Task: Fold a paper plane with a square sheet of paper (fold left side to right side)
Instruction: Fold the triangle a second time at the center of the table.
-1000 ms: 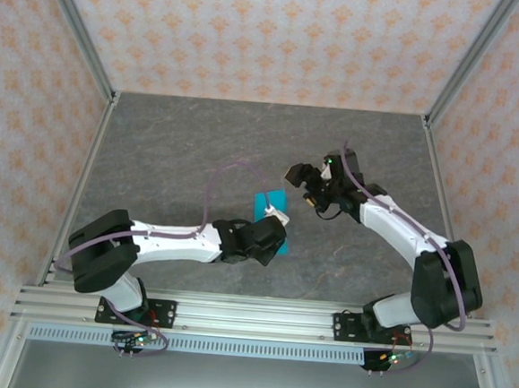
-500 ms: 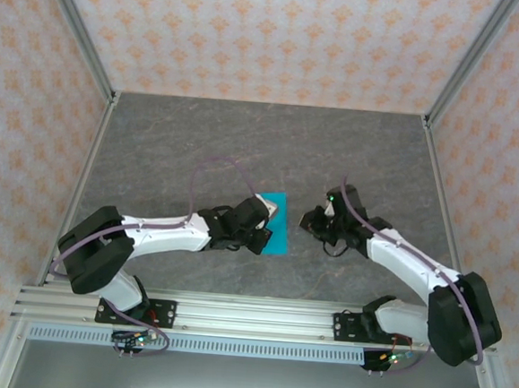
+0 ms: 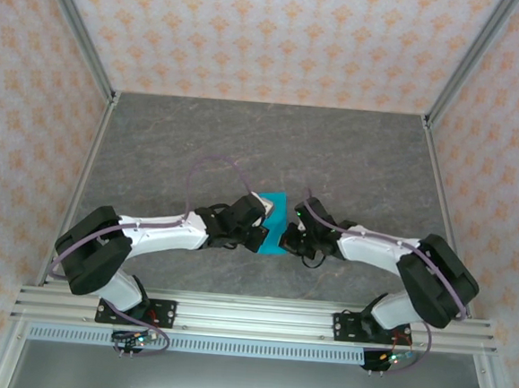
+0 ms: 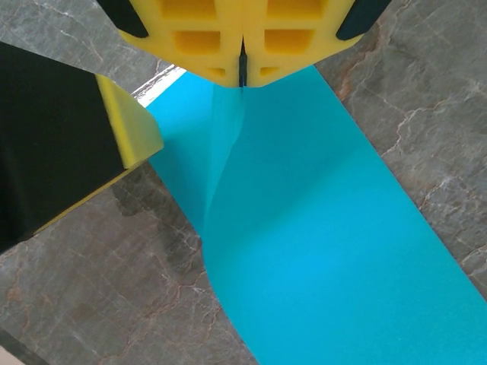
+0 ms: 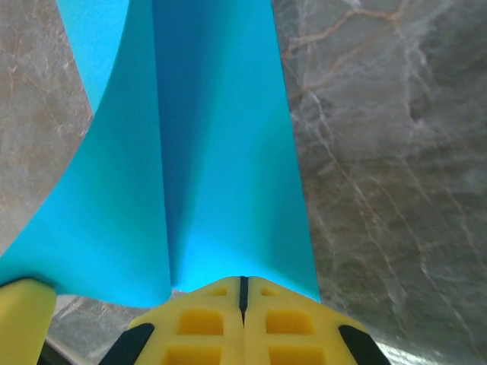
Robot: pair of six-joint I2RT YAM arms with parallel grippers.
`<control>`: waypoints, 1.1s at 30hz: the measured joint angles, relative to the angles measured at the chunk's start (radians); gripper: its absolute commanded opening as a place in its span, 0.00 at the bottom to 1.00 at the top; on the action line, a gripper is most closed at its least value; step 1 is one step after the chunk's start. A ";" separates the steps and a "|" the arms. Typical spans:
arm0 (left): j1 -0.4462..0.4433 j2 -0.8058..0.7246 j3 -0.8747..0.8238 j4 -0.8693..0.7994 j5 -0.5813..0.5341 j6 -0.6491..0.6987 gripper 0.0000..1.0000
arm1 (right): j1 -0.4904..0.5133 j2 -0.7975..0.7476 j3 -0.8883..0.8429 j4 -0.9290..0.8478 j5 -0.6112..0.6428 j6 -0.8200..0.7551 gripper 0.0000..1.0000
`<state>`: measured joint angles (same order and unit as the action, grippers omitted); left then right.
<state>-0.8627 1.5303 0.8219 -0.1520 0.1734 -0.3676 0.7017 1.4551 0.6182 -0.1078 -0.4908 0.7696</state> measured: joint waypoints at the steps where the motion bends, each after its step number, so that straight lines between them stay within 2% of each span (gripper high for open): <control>1: 0.001 0.002 0.001 -0.005 -0.005 0.000 0.00 | 0.003 0.016 0.014 -0.008 0.007 0.000 0.00; 13: 0.028 0.066 0.037 -0.050 -0.050 0.015 0.00 | 0.006 0.075 0.058 -0.066 0.023 -0.011 0.00; 33: 0.052 0.123 0.081 -0.069 -0.058 0.056 0.00 | 0.012 0.092 0.082 -0.093 0.024 -0.031 0.00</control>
<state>-0.8104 1.6535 0.9031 -0.2211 0.1150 -0.3119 0.7136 1.5467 0.7006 -0.2008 -0.4667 0.7387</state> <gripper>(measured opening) 0.048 0.049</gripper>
